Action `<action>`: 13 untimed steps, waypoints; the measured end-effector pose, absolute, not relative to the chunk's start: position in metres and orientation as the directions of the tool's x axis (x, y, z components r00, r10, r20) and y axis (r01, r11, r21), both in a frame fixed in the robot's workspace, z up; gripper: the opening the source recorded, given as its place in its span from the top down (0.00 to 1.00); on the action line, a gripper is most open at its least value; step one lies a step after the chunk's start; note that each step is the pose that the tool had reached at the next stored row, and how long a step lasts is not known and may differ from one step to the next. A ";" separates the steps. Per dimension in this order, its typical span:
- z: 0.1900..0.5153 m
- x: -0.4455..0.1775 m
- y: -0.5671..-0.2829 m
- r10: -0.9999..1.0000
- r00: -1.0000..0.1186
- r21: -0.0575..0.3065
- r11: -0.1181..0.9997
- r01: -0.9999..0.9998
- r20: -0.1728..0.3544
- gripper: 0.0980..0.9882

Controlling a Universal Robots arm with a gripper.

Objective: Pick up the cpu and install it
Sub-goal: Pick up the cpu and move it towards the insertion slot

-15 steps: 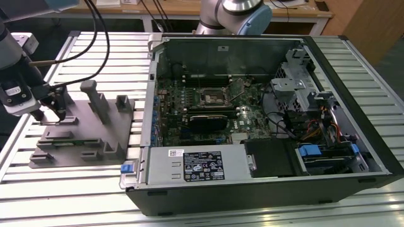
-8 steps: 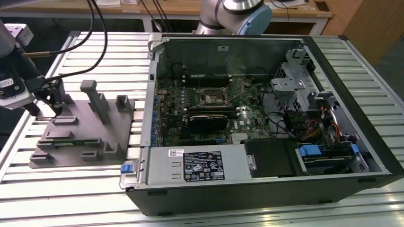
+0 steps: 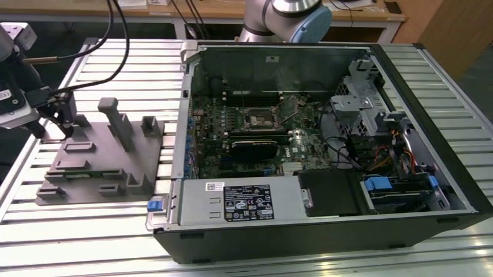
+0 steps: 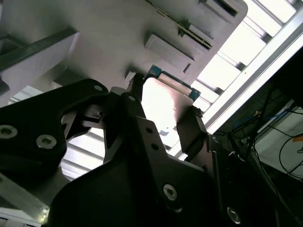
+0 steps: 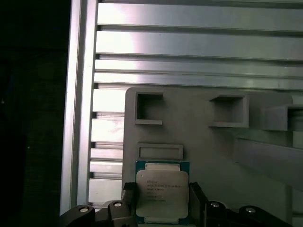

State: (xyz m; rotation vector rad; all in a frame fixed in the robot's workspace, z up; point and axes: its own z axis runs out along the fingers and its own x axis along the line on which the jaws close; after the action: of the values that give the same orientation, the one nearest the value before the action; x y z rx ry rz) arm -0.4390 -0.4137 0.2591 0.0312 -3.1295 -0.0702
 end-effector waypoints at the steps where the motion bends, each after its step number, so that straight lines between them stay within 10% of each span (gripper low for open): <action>1: 0.260 -0.439 -0.414 -0.020 -1.000 0.045 0.999 -0.020 0.011 0.50; 13: 0.275 -0.439 -0.414 -0.020 -1.000 0.048 0.999 -0.020 0.011 0.50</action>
State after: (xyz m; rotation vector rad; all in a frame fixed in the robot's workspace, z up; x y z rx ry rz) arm -0.4390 -0.4138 0.2751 0.0312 -3.1293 -0.0753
